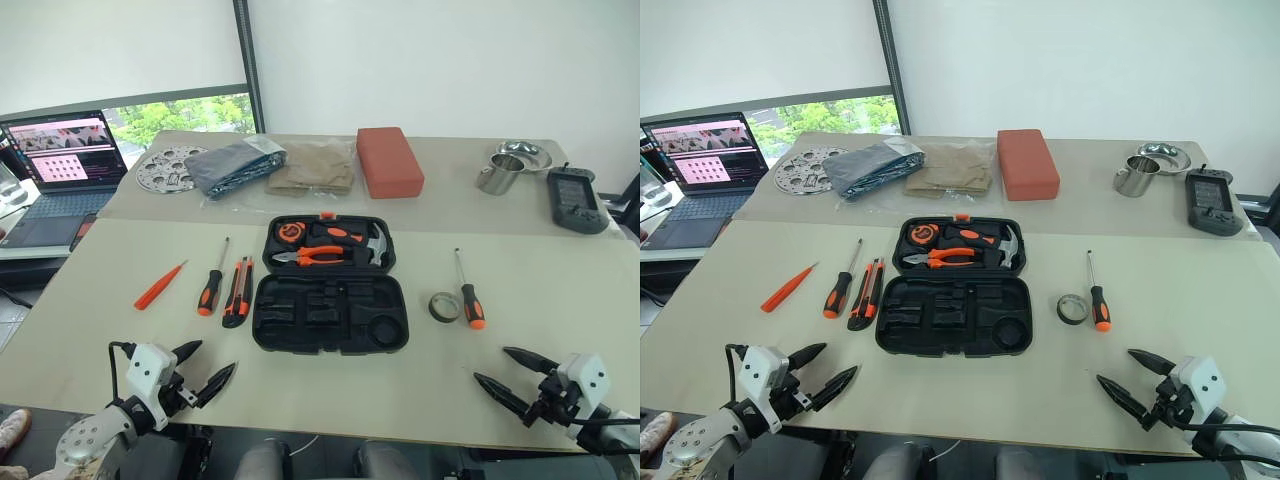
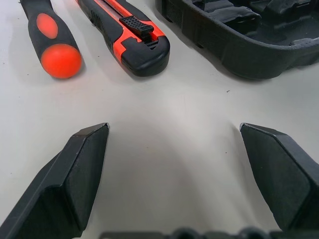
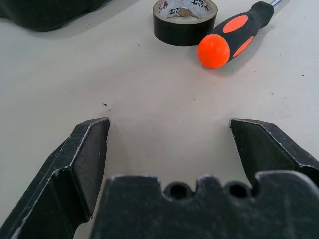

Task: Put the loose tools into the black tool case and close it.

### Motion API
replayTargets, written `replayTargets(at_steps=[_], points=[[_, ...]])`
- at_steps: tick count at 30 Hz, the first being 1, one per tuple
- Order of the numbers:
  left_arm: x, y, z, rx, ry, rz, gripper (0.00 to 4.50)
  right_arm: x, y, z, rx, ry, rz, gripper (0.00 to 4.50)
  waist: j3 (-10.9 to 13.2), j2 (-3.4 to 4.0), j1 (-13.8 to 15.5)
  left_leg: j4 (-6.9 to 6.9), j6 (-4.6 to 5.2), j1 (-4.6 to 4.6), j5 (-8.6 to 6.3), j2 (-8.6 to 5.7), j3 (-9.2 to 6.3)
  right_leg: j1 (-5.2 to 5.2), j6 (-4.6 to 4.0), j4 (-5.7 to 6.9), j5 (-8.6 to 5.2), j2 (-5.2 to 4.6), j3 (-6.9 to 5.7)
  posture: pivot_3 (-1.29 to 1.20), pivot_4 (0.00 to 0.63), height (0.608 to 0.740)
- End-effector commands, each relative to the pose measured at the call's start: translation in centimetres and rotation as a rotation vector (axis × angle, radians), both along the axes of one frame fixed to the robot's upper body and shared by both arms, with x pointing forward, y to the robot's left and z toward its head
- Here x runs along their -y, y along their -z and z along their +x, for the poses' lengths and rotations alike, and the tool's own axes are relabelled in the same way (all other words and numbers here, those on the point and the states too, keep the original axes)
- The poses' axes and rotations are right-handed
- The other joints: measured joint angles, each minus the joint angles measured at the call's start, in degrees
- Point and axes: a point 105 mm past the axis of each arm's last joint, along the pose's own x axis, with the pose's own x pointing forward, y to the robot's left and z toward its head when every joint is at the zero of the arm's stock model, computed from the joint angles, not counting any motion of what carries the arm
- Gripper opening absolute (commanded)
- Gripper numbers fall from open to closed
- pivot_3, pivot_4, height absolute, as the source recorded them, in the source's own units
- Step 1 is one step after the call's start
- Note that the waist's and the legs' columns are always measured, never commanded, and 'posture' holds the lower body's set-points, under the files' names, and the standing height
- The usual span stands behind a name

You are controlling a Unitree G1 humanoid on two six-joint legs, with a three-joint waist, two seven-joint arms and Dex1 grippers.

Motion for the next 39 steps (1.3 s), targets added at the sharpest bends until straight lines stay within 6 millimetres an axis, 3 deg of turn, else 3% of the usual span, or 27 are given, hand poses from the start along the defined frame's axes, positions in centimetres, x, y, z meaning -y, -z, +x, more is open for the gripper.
replayTargets(at_steps=[1, 7, 12, 19, 22, 28, 34, 39], points=[[-0.1, 0.3, -0.5, -0.018, -0.001, -0.03, 4.5, -0.4, -1.0, 0.5, 0.033, -0.034, 0.008, 4.43, 0.0, 0.0, 0.0, 0.0, 0.0, 0.0, 0.0, 0.0, 0.0, 0.0, 0.0, 0.0, 0.0, 0.0, 0.0, 0.0, 0.15, 0.74], [-0.4, -0.2, -0.3, 0.004, -0.028, -0.053, 4.5, -0.9, -2.0, 0.7, 0.06, -0.081, 0.03, 4.43, 0.01, 0.01, -0.06, 0.0, 0.05, 0.01, 0.03, 0.0, 0.01, 0.0, 0.07, 0.01, 0.04, 0.02, -0.06, 0.0, 0.15, 0.74], [-1.1, -3.3, 1.4, 0.14, -0.08, -0.093, 4.5, -1.7, -3.8, 1.3, 0.1, -0.139, 0.049, 4.43, 0.06, -0.04, -0.03, 0.0, 0.09, 0.02, 0.05, -0.02, 0.01, -0.04, 0.09, 0.01, 0.05, 0.07, -0.1, 0.0, 0.15, 0.74], [-2.8, -6.9, 6.0, 0.255, -0.255, -0.092, 4.5, -6.2, -7.2, 3.9, 0.18, -0.282, 0.102, 4.43, 0.11, -0.02, -0.07, 0.15, 0.14, 0.03, 0.09, -0.03, -0.04, -0.02, 0.21, 0.14, 0.14, 0.34, -0.18, 0.0, 0.15, 0.74], [-3.8, -6.8, 7.9, 0.184, -0.41, -0.016, 4.5, -8.5, -9.0, 4.9, 0.209, -0.349, 0.107, 4.43, 0.13, -0.04, -0.17, 0.16, 0.14, 0.12, 0.08, -0.05, -0.01, 0.01, 0.31, 0.14, 0.2, 0.66, -0.05, 0.0, 0.15, 0.74], [-2.6, -6.7, 9.6, 0.054, -0.452, -0.02, 4.5, -11.9, -11.9, 5.6, 0.257, -0.455, 0.106, 4.43, 0.14, 0.0, 0.02, 0.19, 0.02, 0.11, 0.0, -0.03, -0.07, -0.04, 0.33, 0.16, 0.22, 0.78, -0.07, 0.0, 0.15, 0.74], [-1.1, -5.2, 10.9, -0.048, -0.454, 0.012, 4.5, -13.1, -13.0, 5.8, 0.279, -0.493, 0.093, 4.43, 0.14, 0.0, 0.19, 0.19, 0.01, 0.09, 0.0, -0.07, -0.12, -0.03, 0.32, 0.14, 0.23, 0.83, -0.04, 0.0, 0.15, 0.74], [-0.2, -3.9, 10.8, -0.146, -0.447, 0.069, 4.5, -13.3, -13.4, 5.6, 0.283, -0.507, 0.082, 4.43, 0.13, 0.01, 0.12, 0.2, 0.02, 0.14, 0.01, -0.08, -0.11, -0.01, 0.32, 0.19, 0.23, 0.85, -0.02, 0.0, 0.15, 0.74]])
